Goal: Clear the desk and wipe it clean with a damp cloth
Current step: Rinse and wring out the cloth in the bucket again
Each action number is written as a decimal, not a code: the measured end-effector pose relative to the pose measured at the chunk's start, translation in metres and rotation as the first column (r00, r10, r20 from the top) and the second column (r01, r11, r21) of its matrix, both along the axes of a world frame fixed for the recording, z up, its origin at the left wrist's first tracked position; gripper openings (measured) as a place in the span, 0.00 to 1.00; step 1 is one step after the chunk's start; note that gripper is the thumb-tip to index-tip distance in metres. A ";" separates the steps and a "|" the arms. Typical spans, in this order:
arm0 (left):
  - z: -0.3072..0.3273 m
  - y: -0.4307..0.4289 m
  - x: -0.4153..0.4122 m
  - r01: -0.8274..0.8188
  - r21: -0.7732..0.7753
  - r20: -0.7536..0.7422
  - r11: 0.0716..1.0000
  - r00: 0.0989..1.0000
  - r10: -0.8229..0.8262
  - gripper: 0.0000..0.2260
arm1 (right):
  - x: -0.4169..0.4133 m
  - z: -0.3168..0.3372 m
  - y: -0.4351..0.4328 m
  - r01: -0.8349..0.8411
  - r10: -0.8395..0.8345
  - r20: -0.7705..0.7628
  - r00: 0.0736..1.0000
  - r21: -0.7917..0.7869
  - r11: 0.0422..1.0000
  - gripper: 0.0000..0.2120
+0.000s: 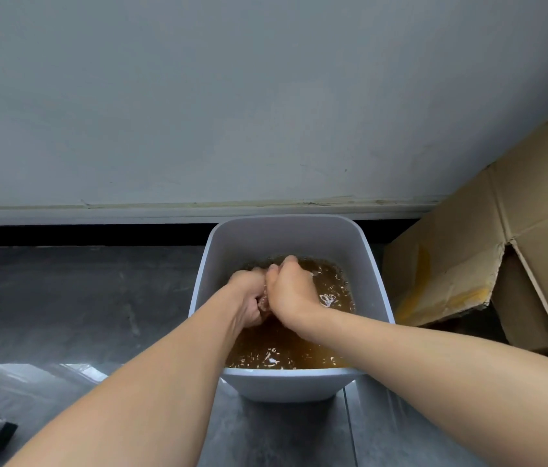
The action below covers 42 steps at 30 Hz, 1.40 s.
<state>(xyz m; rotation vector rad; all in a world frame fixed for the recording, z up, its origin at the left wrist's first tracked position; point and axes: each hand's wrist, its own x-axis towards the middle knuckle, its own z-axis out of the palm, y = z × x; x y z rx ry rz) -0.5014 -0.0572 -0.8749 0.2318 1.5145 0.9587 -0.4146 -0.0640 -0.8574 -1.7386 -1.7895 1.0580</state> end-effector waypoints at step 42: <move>-0.011 0.004 0.010 0.359 -0.204 -0.094 0.911 0.919 -0.383 0.12 | 0.020 -0.016 0.024 -0.122 0.142 0.031 0.989 -0.357 0.926 0.12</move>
